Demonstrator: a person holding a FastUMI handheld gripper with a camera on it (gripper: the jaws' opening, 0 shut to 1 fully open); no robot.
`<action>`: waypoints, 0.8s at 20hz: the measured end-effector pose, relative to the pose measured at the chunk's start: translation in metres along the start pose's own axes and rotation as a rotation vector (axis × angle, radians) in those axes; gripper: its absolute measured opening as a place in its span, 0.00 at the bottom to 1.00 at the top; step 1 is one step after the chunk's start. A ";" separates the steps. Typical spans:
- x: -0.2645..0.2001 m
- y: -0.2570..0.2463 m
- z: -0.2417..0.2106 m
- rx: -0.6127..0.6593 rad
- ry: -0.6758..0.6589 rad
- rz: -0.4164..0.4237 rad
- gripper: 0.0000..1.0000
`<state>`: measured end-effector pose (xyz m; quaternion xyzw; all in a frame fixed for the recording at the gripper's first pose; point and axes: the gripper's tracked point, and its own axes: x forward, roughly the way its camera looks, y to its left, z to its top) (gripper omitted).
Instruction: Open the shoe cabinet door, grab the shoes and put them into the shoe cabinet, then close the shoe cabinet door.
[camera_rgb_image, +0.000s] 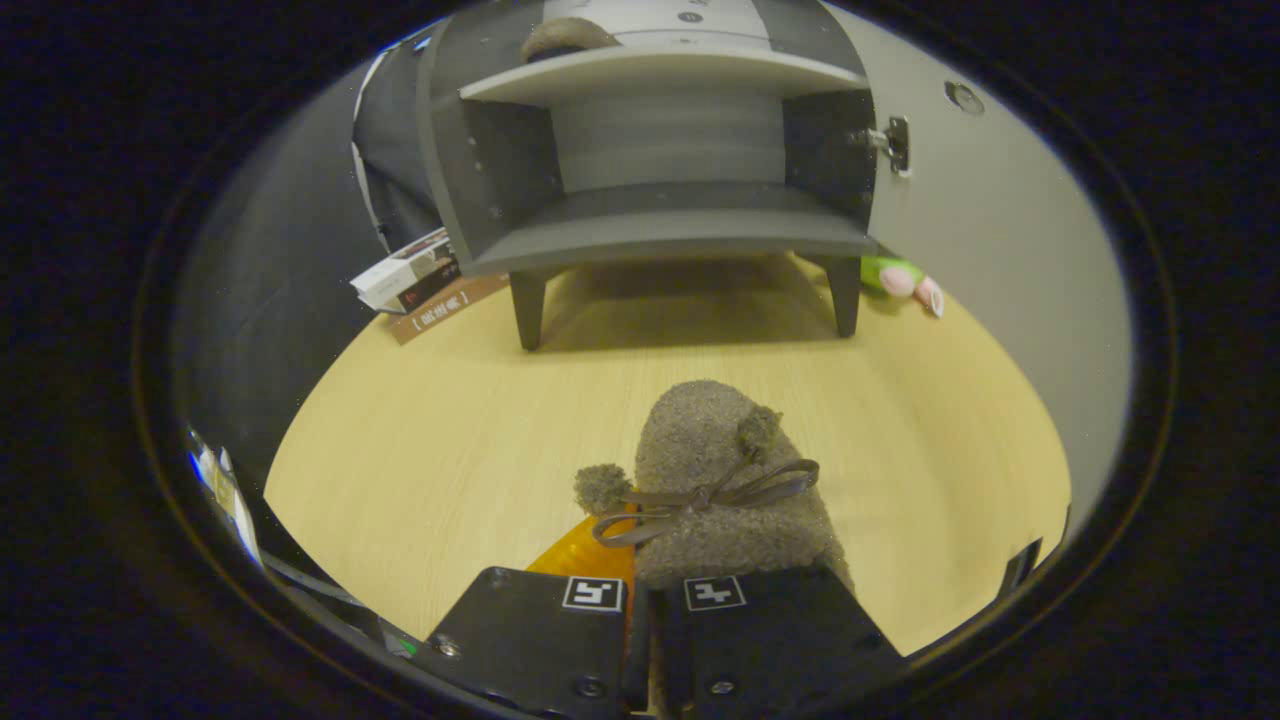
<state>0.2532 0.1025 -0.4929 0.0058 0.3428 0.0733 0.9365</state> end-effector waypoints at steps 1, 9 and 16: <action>-0.010 0.002 0.015 -0.012 -0.033 0.002 0.09; -0.097 0.022 0.154 0.015 -0.265 0.041 0.09; -0.136 0.020 0.290 -0.001 -0.484 0.027 0.09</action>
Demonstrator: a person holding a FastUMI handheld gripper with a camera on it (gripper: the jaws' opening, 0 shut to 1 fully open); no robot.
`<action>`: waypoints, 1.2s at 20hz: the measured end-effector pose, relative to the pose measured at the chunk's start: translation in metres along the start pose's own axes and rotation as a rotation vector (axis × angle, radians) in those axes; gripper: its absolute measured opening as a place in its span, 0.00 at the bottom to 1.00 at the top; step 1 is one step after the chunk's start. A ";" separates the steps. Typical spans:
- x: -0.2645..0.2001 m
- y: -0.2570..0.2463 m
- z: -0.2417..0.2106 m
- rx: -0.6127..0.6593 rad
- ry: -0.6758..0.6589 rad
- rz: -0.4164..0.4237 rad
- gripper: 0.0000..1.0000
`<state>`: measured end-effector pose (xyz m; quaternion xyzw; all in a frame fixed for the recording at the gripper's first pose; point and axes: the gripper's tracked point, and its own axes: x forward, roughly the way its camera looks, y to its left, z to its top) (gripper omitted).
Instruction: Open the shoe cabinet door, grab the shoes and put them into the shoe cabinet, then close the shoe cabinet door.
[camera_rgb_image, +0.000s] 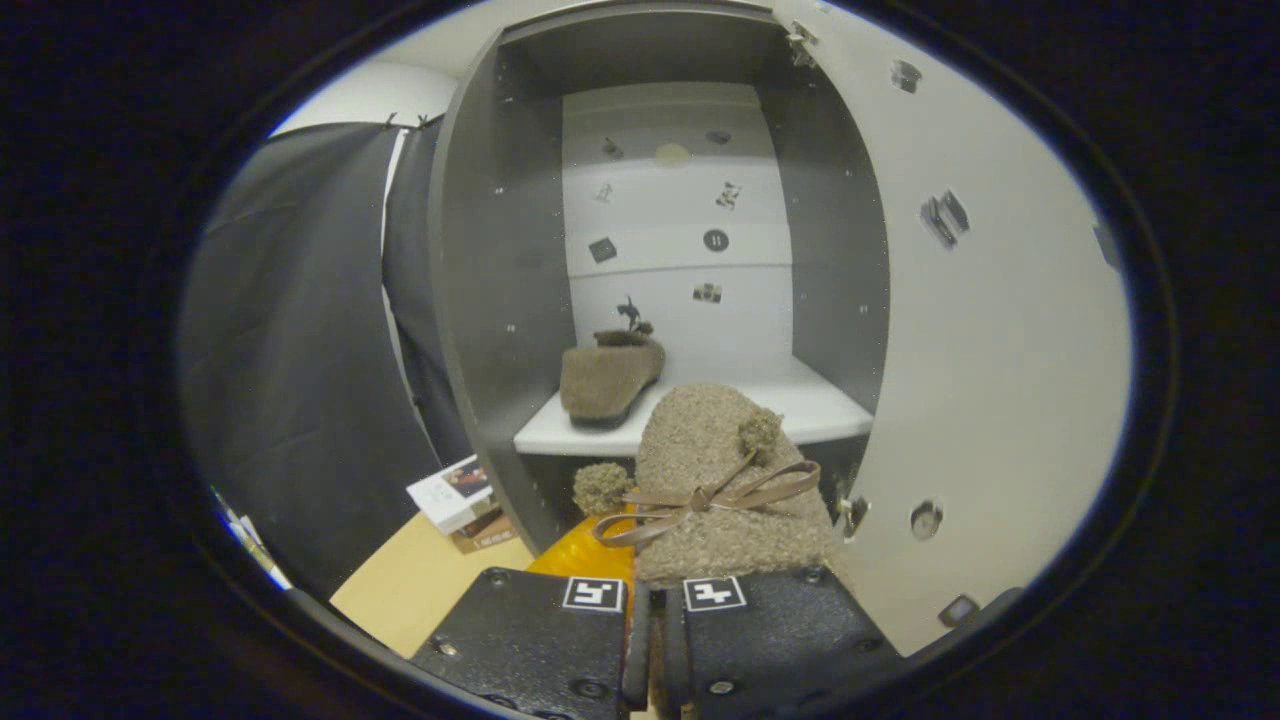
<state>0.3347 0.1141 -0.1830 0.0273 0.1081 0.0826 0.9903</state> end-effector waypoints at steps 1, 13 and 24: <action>0.008 -0.002 0.016 -0.003 -0.022 -0.006 0.09; 0.148 -0.019 0.122 0.050 -0.143 -0.044 0.09; 0.232 -0.039 0.100 0.105 -0.026 -0.106 0.09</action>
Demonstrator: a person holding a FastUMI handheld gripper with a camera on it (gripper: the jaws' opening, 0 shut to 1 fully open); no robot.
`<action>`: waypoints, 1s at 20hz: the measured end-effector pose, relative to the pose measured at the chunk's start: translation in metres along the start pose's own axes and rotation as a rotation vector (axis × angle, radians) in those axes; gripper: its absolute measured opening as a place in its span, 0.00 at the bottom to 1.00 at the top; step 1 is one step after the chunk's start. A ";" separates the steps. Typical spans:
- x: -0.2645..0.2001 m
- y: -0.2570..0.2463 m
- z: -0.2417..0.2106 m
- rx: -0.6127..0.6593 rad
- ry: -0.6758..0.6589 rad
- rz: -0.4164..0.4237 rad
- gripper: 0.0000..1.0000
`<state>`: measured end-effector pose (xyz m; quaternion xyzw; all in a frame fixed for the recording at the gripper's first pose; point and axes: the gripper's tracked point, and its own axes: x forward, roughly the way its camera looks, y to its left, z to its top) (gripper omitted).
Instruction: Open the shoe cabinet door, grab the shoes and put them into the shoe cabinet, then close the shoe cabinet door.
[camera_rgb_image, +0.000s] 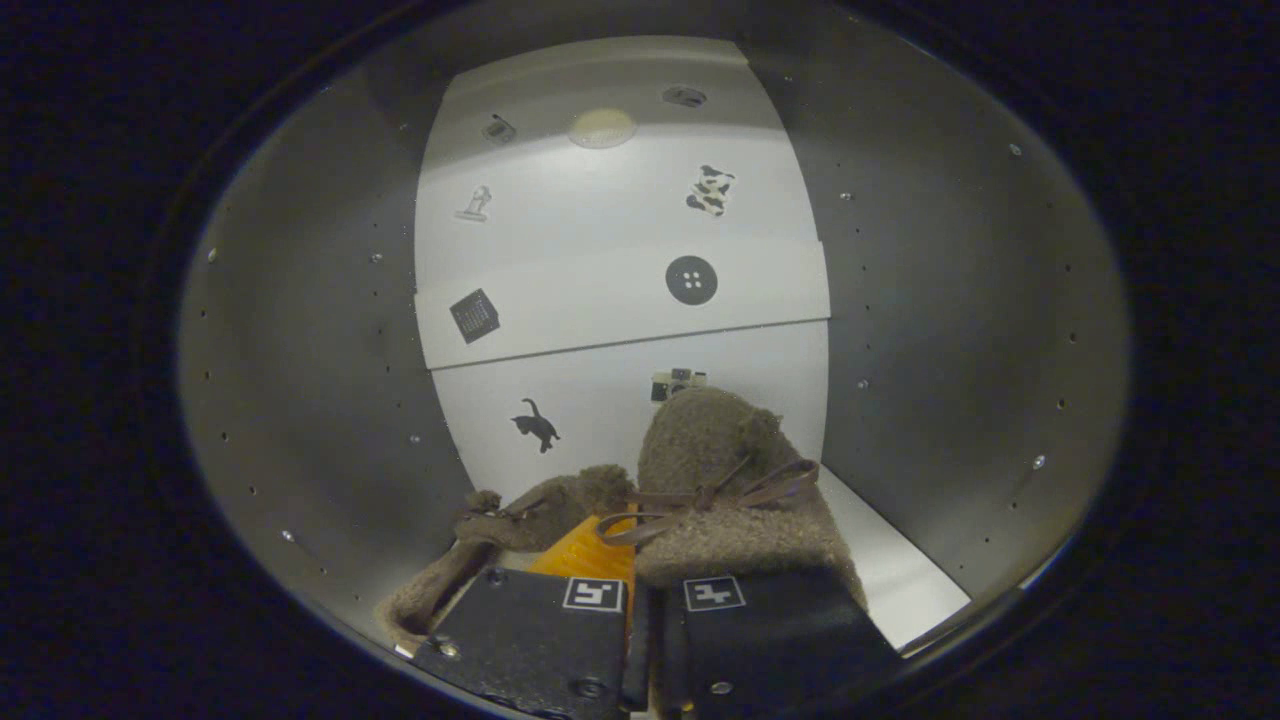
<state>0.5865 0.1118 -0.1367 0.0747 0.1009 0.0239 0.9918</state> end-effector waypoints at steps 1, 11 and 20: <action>0.003 -0.001 -0.003 0.008 0.018 -0.007 0.09; 0.026 -0.010 -0.043 0.024 0.285 -0.069 0.13; 0.016 -0.010 -0.043 0.009 0.322 -0.095 0.32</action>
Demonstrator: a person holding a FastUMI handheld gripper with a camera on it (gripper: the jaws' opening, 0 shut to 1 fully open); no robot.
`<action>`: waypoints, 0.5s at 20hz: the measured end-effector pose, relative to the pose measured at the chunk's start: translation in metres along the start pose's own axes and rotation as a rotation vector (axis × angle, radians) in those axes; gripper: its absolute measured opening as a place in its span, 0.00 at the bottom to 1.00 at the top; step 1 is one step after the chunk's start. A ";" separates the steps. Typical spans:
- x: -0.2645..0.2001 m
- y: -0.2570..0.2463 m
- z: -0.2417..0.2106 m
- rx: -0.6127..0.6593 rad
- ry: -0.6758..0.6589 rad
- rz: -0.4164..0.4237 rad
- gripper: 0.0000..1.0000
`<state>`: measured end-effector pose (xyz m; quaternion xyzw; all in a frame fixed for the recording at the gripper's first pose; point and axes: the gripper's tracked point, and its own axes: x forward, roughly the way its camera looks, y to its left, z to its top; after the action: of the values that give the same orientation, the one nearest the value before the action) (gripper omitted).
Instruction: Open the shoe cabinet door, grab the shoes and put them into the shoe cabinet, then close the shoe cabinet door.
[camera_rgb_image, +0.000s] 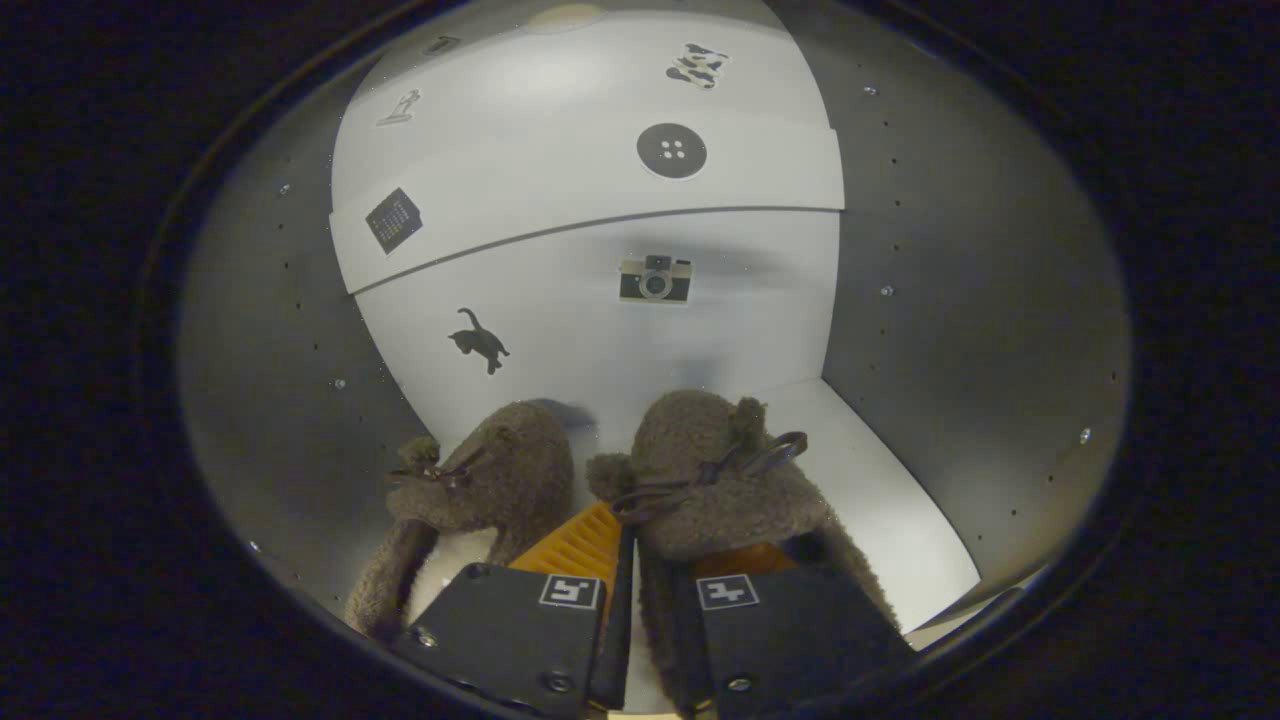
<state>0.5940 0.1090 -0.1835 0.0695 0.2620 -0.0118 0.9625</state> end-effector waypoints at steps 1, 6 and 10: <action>-0.002 0.002 0.002 0.000 -0.009 0.008 0.38; -0.027 0.008 0.008 -0.037 -0.040 0.025 0.66; -0.056 0.006 0.004 -0.029 -0.067 0.028 0.80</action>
<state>0.5483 0.1138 -0.1509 0.0587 0.2288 0.0029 0.9717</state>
